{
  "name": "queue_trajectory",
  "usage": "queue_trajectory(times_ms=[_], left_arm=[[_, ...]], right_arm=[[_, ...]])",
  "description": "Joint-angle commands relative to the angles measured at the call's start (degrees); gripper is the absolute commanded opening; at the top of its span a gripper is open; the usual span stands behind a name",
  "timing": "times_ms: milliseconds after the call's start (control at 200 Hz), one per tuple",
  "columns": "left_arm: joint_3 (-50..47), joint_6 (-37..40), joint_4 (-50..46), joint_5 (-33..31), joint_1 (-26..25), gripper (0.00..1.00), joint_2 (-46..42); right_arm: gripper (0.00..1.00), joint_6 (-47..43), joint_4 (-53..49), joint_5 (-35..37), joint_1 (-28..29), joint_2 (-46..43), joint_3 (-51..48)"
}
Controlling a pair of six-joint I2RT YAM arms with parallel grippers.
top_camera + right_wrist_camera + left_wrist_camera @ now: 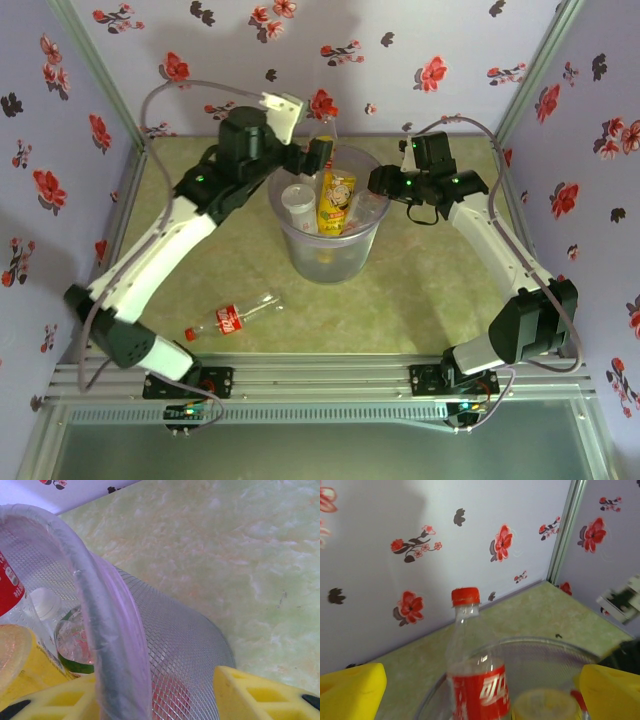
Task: Put the plastic bottles in the bin
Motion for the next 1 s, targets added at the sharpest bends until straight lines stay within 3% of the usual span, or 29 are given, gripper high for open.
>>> queue_trajectory(times_ms=[0,70,290,420,610,730,995], left_arm=[[-3.3,2.0,-13.0,-1.5,0.3,1.00,-8.4],[-7.4,1.0,-17.2,-2.3,0.3,1.00,-14.1],[-18.1,-12.0,-32.4,-8.8,0.4,1.00,-26.5],[-23.4,-20.5,-39.2,-10.0,0.4,0.99,-27.7],[-29.6,-26.1,-46.3,-7.7,0.2,1.00,-23.5],[-34.0,-30.9,-44.4,-4.0,0.2,1.00,-21.6],[-44.5,-33.4,-38.5,0.5,-0.8,1.00,-21.6]], right_arm=[[0.54,-1.5,-1.5,0.6,0.5,0.2,2.4],[0.54,-2.1,-1.8,0.8,0.5,0.4,2.7],[0.54,-2.9,-1.8,1.3,0.5,1.3,3.0],[0.55,-3.0,-2.3,0.8,0.5,3.0,3.8],[0.54,-2.3,-1.7,0.1,0.5,4.2,4.4],[0.55,-1.9,-1.5,0.1,0.6,4.6,4.6],[0.55,-2.0,-1.7,0.2,0.6,5.0,5.6]])
